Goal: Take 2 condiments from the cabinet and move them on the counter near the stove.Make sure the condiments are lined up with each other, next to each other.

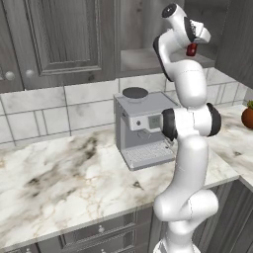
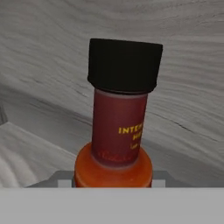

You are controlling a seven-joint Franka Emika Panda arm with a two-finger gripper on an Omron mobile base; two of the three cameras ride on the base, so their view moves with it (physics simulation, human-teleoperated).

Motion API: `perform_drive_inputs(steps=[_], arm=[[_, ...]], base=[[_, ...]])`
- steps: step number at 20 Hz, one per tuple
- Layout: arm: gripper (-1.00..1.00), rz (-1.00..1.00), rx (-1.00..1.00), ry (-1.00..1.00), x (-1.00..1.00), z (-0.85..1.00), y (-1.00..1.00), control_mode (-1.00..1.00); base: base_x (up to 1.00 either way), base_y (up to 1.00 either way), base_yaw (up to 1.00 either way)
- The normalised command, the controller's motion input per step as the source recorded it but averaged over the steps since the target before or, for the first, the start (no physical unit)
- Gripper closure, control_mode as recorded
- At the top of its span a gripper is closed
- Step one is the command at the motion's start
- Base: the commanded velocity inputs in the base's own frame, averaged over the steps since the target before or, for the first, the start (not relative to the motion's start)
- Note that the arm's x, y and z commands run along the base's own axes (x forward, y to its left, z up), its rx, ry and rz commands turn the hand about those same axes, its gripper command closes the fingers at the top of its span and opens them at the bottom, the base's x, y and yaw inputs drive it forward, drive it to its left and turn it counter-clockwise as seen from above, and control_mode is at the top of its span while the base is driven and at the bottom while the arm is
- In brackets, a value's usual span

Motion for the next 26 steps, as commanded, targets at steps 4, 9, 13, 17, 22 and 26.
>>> perform_drive_inputs(steps=[4, 9, 13, 17, 22, 26], arm=[[1.00, 0.04, -0.04, -0.20, -0.19, -0.19, 0.03, -1.00], [1.00, 0.16, -0.04, -0.26, -0.57, -0.06, 0.10, -1.00], [1.00, 0.22, -0.07, -0.21, -0.92, 0.00, 0.10, -1.00], [1.00, 0.21, -0.05, -0.10, -1.00, 0.00, 0.21, -1.00], [1.00, 0.21, -0.03, -0.08, -1.00, 0.02, 0.23, -1.00], [1.00, 0.18, 0.00, -0.02, -1.00, 0.34, 0.16, -1.00]], base=[[0.00, 0.00, 0.00], [0.00, 0.00, 0.00], [0.00, 0.00, 0.00], [0.00, 0.00, 0.00], [0.00, 0.00, 0.00], [0.00, 0.00, 0.00]])
